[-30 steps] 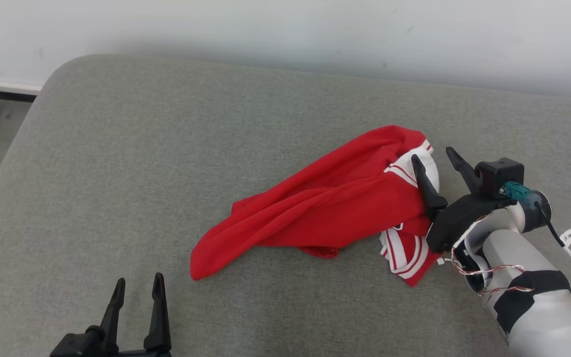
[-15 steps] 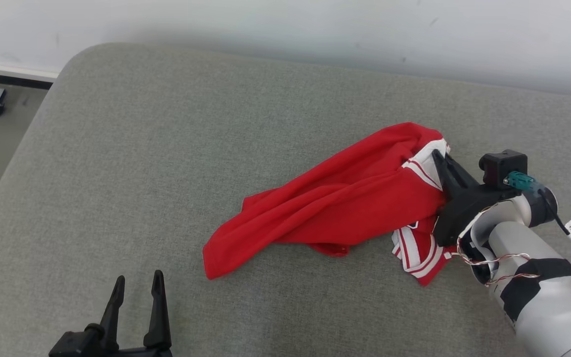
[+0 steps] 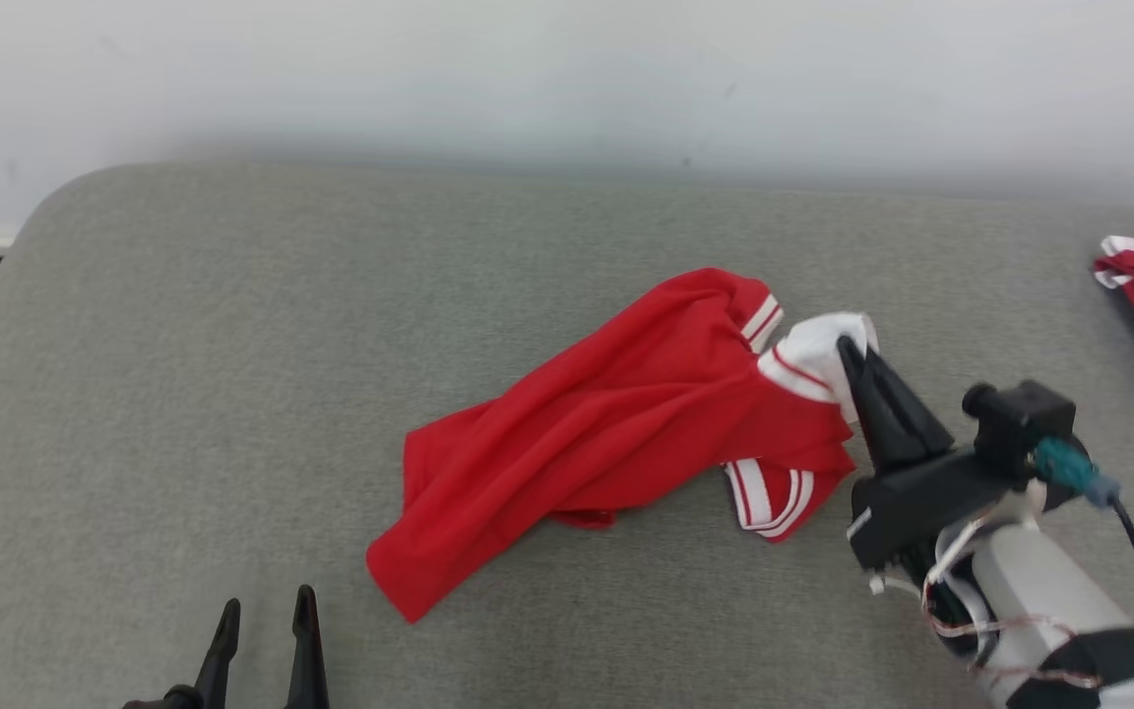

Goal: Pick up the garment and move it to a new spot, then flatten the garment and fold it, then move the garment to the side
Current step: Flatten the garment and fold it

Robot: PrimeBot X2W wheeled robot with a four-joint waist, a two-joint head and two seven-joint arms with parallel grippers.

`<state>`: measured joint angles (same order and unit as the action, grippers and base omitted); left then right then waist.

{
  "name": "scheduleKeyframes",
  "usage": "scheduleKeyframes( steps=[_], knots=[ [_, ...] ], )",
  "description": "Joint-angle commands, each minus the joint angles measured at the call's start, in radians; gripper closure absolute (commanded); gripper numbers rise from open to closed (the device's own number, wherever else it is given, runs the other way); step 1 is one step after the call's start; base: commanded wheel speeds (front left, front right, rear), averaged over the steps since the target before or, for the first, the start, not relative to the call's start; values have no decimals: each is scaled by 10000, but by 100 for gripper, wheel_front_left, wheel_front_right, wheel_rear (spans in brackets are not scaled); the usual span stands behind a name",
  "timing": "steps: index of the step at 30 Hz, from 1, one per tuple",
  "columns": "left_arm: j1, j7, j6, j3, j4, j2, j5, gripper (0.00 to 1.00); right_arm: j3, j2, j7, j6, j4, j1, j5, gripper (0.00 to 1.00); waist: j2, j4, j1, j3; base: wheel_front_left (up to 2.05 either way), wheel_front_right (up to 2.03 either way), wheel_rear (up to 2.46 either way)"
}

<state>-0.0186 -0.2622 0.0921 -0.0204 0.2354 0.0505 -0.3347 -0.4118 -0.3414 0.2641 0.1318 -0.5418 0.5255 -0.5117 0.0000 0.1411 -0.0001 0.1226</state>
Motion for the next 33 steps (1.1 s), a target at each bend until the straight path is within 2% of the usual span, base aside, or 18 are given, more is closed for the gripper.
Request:
scheduleKeyframes(
  steps=[1,8,14,18,22,23,24,28,33],
  knots=[
    [-96,-18,-23,22,30,-7,61,0,94,-42,10,-27,381,-425,108,100,0,-522,1,-214,0,0,0],
    [-138,-20,-32,135,168,-3,13,0,719,333,11,-27,2656,-2752,672,100,0,-1165,1,-102,0,0,0],
    [-40,-20,8,214,252,-4,37,0,980,952,11,-27,3861,-4668,1138,100,0,-1356,1,-58,0,0,0],
    [37,-18,16,256,275,-4,98,0,813,1187,11,-27,4130,-5640,1421,100,0,-1396,1,13,0,0,0],
    [86,-18,51,360,317,-6,134,0,364,1284,-203,-27,3766,-6163,1365,100,0,-1455,1,75,0,0,0],
    [83,-18,63,391,336,-4,142,0,328,1273,-172,-27,3728,-6172,1310,67,0,-1476,1,86,0,0,0],
    [83,-18,74,408,368,-3,143,0,419,1262,-135,-27,3691,-6139,1196,0,0,-1491,1,94,0,0,0],
    [134,-20,107,485,488,-3,140,0,725,1105,-27,-27,3888,-6057,1152,0,0,-1527,1,88,0,0,0],
    [130,-20,141,577,504,-3,184,0,1369,845,20,-27,4715,-5983,1100,0,0,-1536,1,16,0,0,0]
  ],
)
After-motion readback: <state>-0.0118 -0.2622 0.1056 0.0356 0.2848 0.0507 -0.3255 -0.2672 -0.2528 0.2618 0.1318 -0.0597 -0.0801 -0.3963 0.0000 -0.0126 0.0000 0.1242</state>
